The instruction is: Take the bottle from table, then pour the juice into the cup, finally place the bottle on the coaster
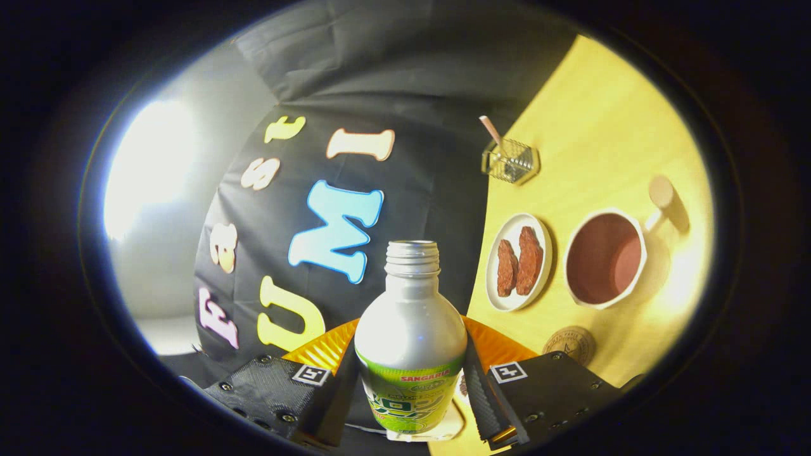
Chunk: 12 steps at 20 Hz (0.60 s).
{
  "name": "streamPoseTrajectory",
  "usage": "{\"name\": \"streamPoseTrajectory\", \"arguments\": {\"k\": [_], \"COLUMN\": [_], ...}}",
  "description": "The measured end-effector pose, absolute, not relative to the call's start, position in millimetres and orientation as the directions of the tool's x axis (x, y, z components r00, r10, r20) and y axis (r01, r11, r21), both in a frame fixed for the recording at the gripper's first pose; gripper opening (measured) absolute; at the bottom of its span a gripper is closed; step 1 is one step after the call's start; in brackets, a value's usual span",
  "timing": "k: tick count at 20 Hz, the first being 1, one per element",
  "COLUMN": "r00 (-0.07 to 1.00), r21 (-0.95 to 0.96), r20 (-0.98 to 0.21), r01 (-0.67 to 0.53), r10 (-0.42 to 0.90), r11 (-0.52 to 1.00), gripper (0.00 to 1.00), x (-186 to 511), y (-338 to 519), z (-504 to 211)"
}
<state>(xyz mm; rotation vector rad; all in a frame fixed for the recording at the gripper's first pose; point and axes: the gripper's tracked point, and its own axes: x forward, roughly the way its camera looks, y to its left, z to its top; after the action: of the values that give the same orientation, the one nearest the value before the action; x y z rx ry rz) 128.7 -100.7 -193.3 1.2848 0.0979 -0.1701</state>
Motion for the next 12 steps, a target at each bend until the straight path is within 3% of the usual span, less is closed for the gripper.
{"name": "streamPoseTrajectory", "arguments": {"k": [8,12], "r00": [0.974,0.972], "r21": [0.649,0.507], "r20": [-0.207,-0.220], "r01": [0.208,0.190], "r10": [-0.093,-0.086], "r11": [0.732,0.841], "gripper": [0.77,0.77], "x": [131,132], "y": [-95,-84], "z": [-159,-154]}}
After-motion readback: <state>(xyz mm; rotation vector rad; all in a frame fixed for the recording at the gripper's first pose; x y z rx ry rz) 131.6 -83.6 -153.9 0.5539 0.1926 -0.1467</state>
